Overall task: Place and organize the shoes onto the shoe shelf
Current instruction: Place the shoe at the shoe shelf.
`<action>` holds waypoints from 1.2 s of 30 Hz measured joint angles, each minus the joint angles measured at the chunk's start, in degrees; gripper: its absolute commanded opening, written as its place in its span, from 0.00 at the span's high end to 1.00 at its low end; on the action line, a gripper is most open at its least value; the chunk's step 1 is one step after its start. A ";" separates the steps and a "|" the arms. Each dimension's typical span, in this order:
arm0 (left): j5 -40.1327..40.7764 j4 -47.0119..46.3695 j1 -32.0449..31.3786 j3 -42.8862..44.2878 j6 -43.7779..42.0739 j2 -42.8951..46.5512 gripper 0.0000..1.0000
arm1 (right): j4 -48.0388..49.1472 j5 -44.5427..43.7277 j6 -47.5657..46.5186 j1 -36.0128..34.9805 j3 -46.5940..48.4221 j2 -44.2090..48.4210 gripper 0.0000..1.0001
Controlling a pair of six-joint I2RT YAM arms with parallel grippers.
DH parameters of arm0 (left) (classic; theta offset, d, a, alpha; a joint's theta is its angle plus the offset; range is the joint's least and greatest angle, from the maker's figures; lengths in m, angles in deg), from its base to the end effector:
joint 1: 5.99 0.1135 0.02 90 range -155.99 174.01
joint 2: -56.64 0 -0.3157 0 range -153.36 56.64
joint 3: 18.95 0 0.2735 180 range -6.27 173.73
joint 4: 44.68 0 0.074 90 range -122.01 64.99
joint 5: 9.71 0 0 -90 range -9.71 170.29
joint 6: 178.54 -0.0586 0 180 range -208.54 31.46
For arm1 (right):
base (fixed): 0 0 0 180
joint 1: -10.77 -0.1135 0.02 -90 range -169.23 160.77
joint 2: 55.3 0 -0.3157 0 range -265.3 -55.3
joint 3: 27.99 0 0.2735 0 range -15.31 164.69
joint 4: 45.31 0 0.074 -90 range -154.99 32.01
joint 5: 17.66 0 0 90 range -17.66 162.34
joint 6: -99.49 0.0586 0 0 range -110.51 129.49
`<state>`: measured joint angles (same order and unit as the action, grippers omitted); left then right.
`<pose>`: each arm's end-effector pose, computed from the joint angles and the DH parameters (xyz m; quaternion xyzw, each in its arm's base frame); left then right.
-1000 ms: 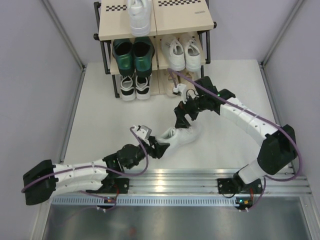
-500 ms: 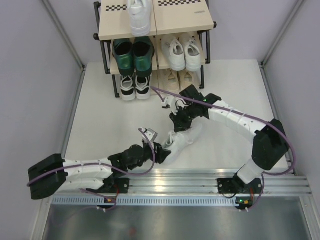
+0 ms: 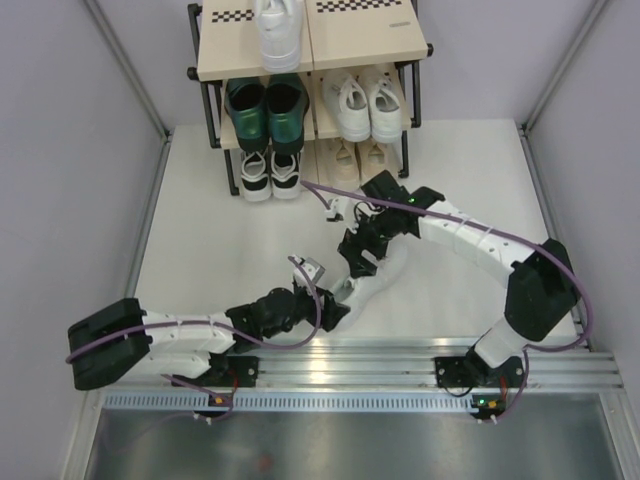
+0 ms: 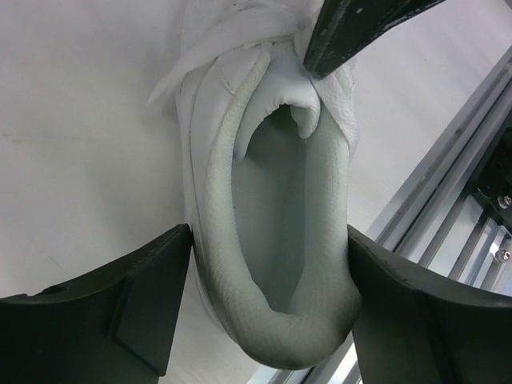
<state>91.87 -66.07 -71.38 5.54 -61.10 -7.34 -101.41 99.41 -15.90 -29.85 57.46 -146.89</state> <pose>0.1013 -0.1928 0.1824 0.2059 0.7809 -0.3668 0.4618 0.2555 0.2543 0.2882 -0.5612 0.7609 0.2561 0.2011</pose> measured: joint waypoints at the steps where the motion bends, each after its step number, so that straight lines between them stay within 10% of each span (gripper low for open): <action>1: -0.35 0.00 0.00 0.17 0.02 -0.39 0.17 | -0.76 0.04 -0.17 0.04 0.00 0.31 0.13; 24: 0.52 1.70 0.20 5.81 -0.09 1.40 0.07 | -3.61 9.99 -0.52 15.72 -3.54 11.32 0.11; 36: 3.37 3.61 0.42 6.08 -5.99 -1.81 0.28 | -3.43 13.75 -0.33 20.20 -3.91 13.14 0.11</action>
<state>95.23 -62.46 -70.96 11.62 -67.09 -9.16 -104.84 113.16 -16.23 -9.65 53.55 -133.75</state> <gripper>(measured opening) 0.781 0.895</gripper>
